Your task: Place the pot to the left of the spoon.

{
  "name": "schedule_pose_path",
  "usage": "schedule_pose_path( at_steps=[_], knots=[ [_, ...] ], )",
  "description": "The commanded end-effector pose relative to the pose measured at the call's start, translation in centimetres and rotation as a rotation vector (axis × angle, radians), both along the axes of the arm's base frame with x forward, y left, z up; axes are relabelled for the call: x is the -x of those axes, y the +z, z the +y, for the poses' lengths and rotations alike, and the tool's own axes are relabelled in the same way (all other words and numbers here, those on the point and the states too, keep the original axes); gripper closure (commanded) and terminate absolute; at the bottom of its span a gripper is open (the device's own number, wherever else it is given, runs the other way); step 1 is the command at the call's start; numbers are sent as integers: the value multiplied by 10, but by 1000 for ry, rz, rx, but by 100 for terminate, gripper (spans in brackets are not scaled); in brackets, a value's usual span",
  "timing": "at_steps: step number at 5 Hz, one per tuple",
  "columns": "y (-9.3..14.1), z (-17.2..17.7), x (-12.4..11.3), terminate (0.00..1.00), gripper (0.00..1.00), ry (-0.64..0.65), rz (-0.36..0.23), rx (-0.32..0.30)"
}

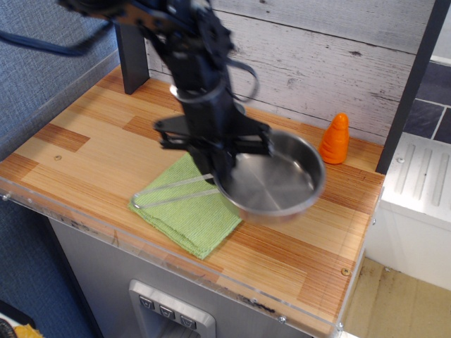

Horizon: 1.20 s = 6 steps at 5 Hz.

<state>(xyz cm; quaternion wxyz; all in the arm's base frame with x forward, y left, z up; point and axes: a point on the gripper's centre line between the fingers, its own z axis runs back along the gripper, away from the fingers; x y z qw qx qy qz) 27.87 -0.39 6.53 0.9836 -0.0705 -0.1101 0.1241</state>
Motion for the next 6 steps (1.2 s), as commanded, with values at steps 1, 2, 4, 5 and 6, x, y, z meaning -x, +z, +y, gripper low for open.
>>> schedule_pose_path(
  at_steps=[1, 2, 4, 5, 6],
  knots=[
    [17, 67, -16, 0, 100, 144, -61, -3],
    [15, 102, -23, 0, 100, 215, -53, -5],
    [-4, 168, -33, 0, 100, 349, -17, -25],
    [-24, 171, -38, 0, 100, 354, 19, -27],
    [-39, 164, -45, 0, 100, 344, 56, -32]
  ],
)
